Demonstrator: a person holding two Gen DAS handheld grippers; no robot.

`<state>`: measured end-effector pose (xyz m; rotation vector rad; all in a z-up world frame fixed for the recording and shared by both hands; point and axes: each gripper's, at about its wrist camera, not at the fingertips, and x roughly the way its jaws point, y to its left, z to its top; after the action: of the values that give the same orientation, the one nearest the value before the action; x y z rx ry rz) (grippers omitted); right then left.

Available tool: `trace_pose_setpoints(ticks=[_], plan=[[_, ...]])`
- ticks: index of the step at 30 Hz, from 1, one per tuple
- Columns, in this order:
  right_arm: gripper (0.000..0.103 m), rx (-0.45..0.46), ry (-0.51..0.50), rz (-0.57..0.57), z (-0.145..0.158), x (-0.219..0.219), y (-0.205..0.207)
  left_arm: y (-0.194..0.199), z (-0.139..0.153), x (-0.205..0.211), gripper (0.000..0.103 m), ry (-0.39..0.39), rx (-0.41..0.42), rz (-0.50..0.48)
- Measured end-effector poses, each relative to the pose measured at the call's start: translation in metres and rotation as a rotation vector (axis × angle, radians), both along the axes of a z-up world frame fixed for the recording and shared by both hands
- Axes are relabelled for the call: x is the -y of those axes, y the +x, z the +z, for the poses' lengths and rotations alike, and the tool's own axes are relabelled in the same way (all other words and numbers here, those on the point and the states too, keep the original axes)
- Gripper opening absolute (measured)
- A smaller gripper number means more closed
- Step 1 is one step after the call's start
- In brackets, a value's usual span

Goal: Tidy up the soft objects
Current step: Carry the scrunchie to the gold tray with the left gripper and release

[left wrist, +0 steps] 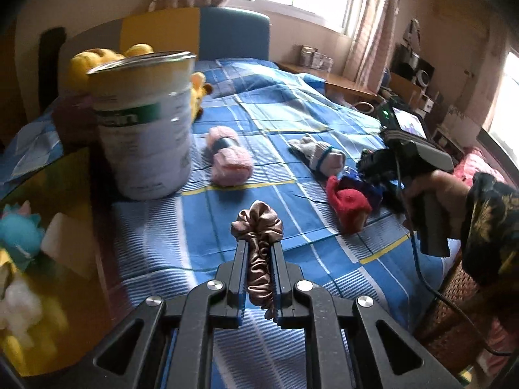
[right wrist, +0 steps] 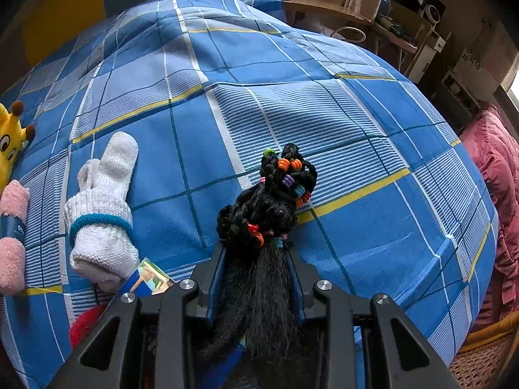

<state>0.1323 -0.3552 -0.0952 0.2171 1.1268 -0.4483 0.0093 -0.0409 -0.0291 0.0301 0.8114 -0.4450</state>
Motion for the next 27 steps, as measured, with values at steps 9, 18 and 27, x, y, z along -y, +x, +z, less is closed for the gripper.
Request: trace_pose_setpoints(ticks=[9,18,27], plan=[[0.033,-0.004,-0.016,0.013,0.002,-0.003,-0.002,0.004,0.009,-0.053,0.013,-0.027,-0.014,0.134],[0.032,-0.009,-0.024,0.024,0.004,-0.004,-0.003,0.020,0.009,-0.168,0.013,-0.130,-0.080,0.424],[0.032,-0.011,-0.030,0.029,0.004,-0.004,-0.003,0.031,-0.018,-0.268,0.017,-0.099,-0.179,0.692]])
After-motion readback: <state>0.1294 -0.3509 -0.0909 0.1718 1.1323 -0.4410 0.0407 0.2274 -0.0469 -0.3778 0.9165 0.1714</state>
